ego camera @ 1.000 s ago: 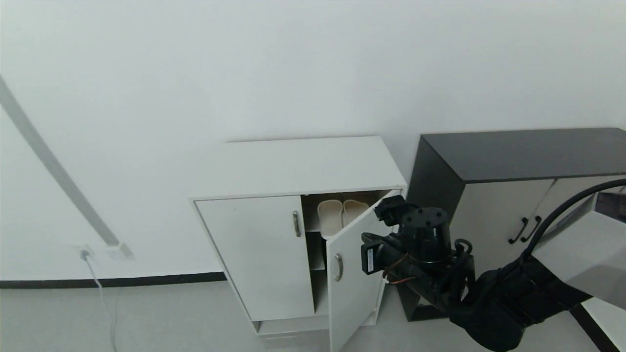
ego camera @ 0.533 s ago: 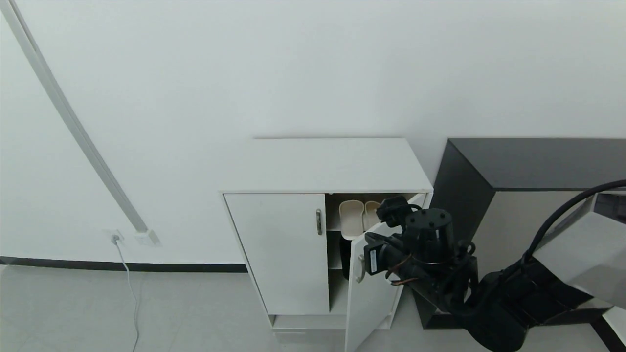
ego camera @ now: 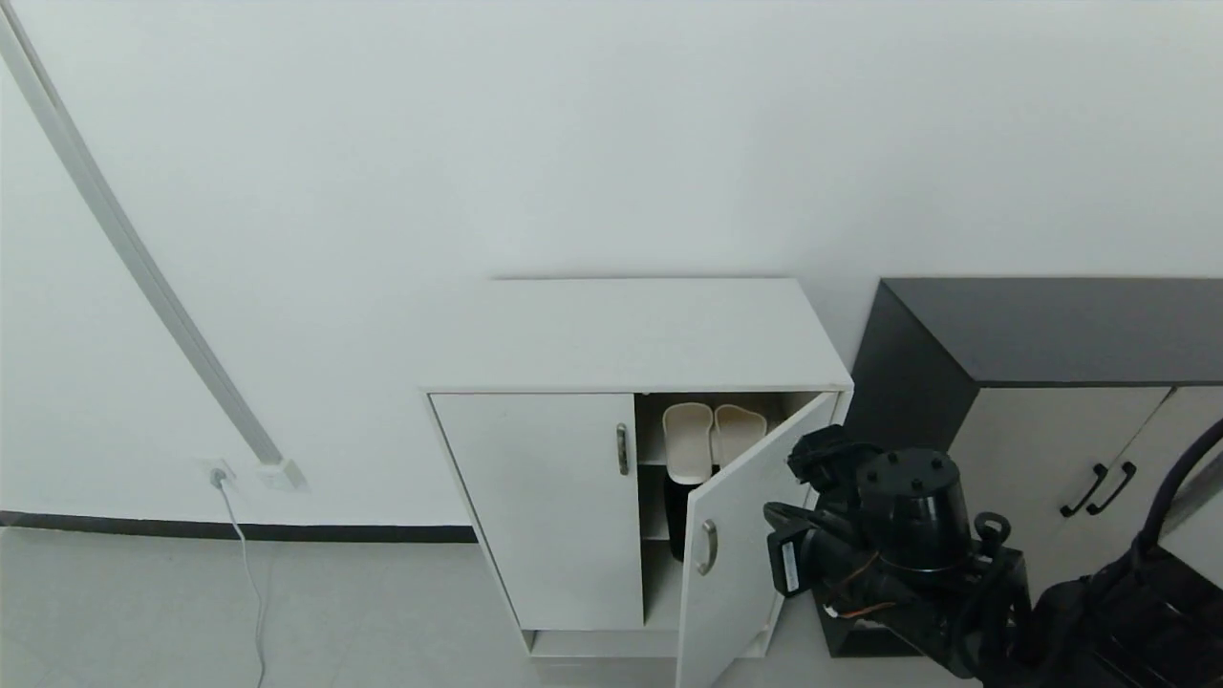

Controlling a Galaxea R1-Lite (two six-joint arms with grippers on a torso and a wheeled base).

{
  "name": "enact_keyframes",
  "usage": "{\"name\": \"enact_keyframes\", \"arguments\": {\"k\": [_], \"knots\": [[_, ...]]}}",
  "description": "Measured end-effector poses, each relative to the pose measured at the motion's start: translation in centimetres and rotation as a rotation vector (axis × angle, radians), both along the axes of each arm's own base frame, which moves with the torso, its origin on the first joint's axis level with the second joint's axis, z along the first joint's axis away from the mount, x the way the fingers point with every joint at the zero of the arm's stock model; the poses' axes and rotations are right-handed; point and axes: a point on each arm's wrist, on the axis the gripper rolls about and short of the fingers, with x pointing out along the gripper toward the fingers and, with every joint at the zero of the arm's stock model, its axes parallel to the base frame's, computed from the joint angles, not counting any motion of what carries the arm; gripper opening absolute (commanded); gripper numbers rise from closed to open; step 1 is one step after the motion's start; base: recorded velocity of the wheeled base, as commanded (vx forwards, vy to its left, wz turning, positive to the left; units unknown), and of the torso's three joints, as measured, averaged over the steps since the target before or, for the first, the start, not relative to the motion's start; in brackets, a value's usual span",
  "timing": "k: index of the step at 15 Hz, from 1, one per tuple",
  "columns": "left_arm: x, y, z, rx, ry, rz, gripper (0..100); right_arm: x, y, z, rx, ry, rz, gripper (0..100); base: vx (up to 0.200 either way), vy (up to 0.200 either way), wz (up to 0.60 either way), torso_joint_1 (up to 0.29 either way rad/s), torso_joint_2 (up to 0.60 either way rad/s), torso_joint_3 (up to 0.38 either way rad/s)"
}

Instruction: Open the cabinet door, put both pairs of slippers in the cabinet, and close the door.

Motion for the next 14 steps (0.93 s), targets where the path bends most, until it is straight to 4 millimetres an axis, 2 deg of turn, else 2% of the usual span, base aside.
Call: {"name": "enact_keyframes", "arguments": {"k": [2, 5, 9, 14], "knots": [[0.0, 0.0, 0.0, 0.000, 0.000, 0.001, 0, -1.2, -1.0, -0.7, -0.011, 0.016, 0.005, 0, 0.200, 0.000, 0.00, 0.005, 0.01, 0.002], [0.0, 0.0, 0.0, 0.000, 0.000, 0.001, 0, -2.0, -1.2, -1.4, -0.011, 0.014, 0.018, 0, 0.000, 0.000, 0.00, 0.000, 0.00, 0.000], [0.0, 0.0, 0.0, 0.000, 0.000, 0.002, 0, -1.2, -0.4, -2.1, -0.014, 0.019, 0.024, 0, 0.000, 0.000, 0.00, 0.000, 0.00, 0.000], [0.0, 0.0, 0.0, 0.000, 0.000, 0.001, 0, 0.8, 1.3, -2.8, -0.003, 0.006, 0.015, 0, 0.000, 0.000, 0.00, 0.000, 0.00, 0.000]]}}
